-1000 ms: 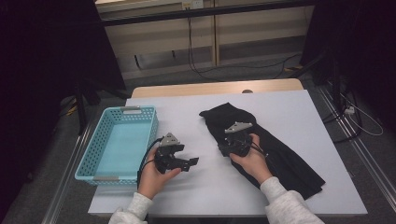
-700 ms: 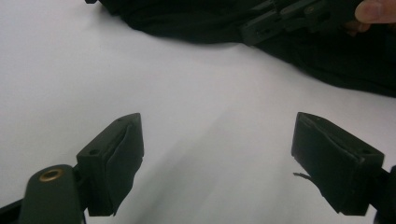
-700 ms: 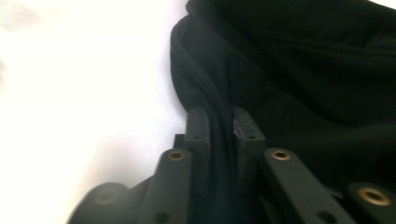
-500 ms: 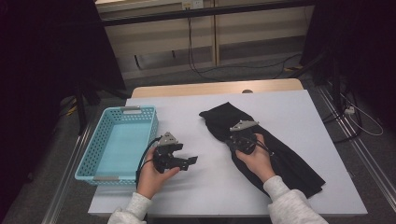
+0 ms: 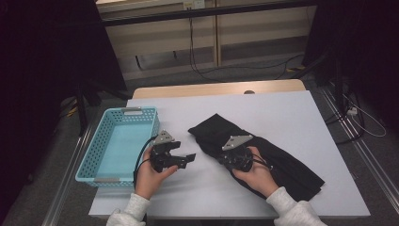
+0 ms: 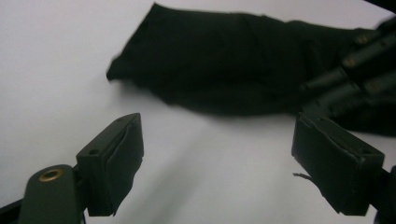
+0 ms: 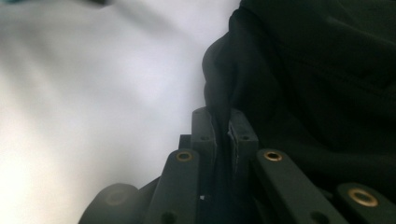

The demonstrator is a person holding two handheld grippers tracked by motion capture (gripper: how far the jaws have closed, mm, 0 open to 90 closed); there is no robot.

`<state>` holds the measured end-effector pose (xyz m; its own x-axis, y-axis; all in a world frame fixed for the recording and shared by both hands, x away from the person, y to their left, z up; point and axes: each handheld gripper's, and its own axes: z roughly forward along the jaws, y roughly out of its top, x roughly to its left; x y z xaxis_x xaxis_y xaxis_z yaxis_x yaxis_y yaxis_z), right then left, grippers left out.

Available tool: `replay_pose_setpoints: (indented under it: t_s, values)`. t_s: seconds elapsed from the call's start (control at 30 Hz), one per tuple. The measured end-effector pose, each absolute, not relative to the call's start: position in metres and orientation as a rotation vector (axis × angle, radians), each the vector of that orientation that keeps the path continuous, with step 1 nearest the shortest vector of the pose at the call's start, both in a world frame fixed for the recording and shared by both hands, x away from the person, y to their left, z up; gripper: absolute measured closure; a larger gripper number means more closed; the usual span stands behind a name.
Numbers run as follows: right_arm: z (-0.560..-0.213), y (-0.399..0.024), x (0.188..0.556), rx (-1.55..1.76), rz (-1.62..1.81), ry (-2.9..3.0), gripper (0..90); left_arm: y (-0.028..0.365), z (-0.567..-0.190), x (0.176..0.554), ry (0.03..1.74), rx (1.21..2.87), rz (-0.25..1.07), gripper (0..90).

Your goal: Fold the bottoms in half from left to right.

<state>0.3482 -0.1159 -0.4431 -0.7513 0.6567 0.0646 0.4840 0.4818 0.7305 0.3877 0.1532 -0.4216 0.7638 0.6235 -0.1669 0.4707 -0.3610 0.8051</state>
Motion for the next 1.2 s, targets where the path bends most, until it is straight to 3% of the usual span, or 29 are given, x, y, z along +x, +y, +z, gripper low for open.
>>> replay_pose_setpoints:
  t_s: [0.2, 0.3, 0.53, 1.2]
  values:
    - [-0.440, -0.097, 0.324, 0.870, 1.228, 2.612, 83.2, 0.159, -0.417, 0.390, 0.841, 2.003, 0.218, 16.8]
    - [-0.439, -0.090, 0.317, 0.826, 1.185, 2.631, 63.1, 0.160, -0.417, 0.390, 0.863, 2.000, 0.225, 17.6]
    - [-0.431, -0.105, 0.322, 0.911, 1.235, 2.572, 35.7, 0.160, -0.415, 0.392, 0.887, 1.992, 0.232, 20.8]
    - [-0.419, -0.188, 0.338, 1.192, 1.232, 2.324, 28.7, 0.147, -0.419, 0.417, 0.927, 2.040, 0.213, 38.2]
